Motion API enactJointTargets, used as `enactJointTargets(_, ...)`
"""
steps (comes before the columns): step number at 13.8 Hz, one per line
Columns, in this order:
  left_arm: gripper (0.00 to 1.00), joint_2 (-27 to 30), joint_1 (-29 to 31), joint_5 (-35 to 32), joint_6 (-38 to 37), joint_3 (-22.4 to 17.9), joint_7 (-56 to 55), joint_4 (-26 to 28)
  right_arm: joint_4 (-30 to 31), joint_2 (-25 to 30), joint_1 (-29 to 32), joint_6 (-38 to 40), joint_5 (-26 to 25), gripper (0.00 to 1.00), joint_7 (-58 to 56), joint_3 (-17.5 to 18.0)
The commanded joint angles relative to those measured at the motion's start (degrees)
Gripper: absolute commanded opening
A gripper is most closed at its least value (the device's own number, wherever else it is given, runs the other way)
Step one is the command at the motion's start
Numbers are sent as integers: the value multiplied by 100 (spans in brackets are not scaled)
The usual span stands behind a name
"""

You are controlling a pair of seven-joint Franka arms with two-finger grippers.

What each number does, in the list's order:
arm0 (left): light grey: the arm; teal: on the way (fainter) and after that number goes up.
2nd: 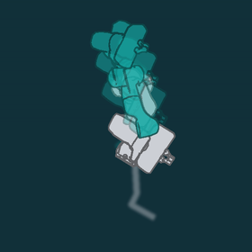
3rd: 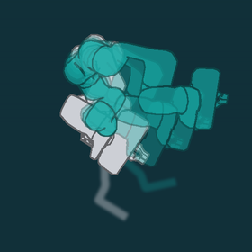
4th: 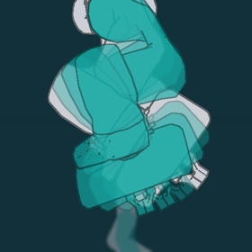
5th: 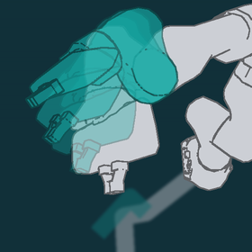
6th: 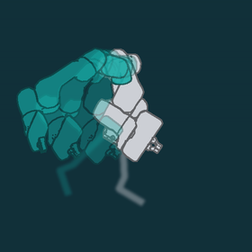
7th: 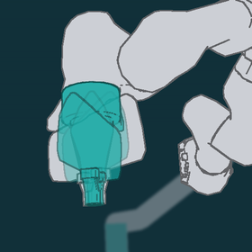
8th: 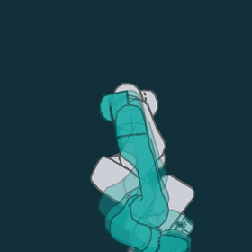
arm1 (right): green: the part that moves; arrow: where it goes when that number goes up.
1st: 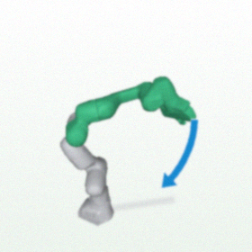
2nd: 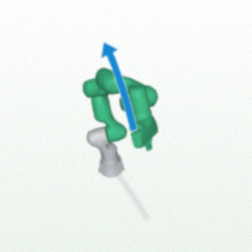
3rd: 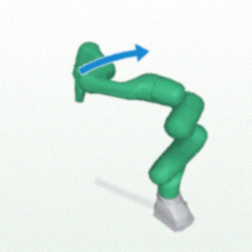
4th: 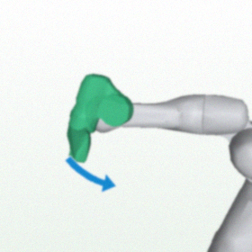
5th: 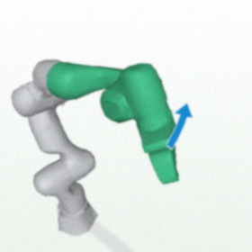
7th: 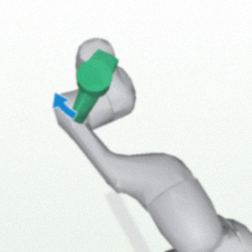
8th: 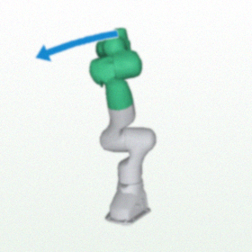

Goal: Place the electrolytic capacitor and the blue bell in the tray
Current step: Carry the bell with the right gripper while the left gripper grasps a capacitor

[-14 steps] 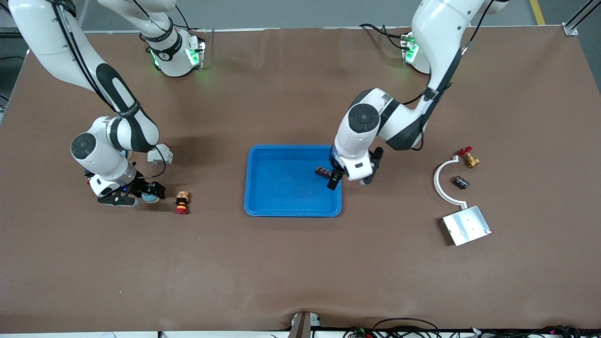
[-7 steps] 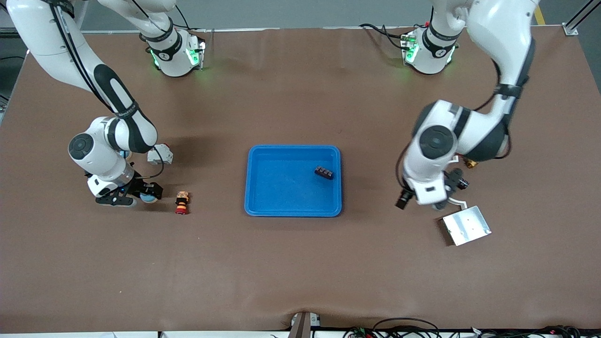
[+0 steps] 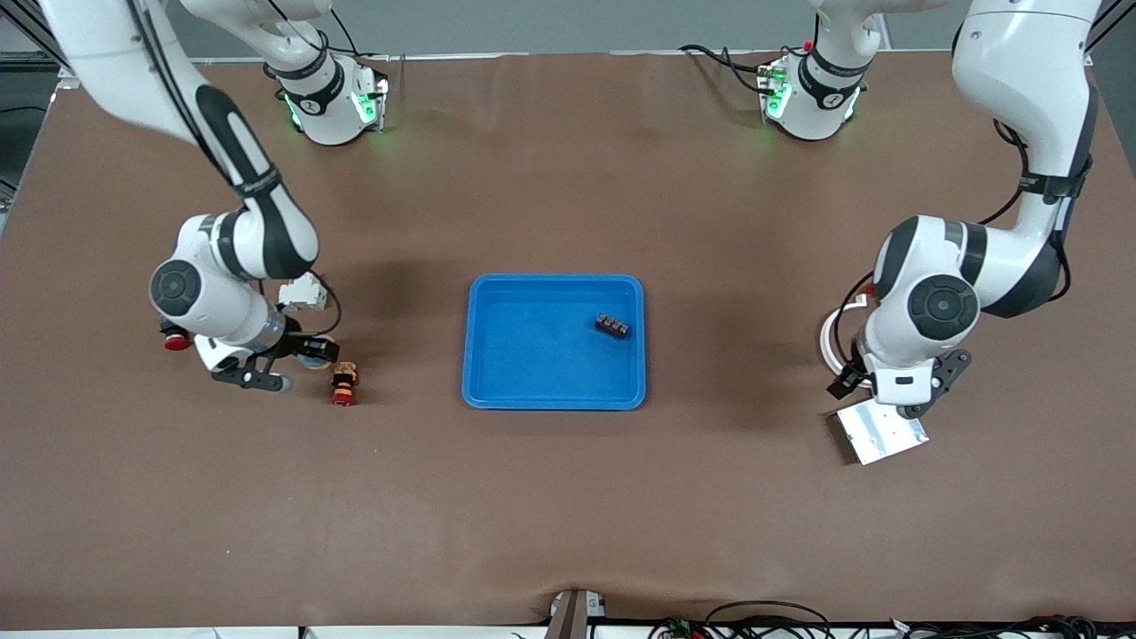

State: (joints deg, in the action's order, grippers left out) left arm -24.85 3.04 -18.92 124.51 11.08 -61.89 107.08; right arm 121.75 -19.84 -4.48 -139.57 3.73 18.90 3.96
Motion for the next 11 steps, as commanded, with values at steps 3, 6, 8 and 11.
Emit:
enactJointTargets(3,100,174,538,-584,827,79,186,891,297,710,-1561,194,22,0,2640,-44)
enactJointTargets(6,100,182,926,-955,1819,88,186,1524,306,675,-2221,106,22,0,3705,-36)
enactJointTargets(8,100,252,1014,-964,2059,88,169,1789,271,631,-2556,62,22,0,4286,-36)
enactJointTargets(11,100,306,1085,-955,2244,88,72,2035,236,386,-2873,-254,5,0,4814,-44)
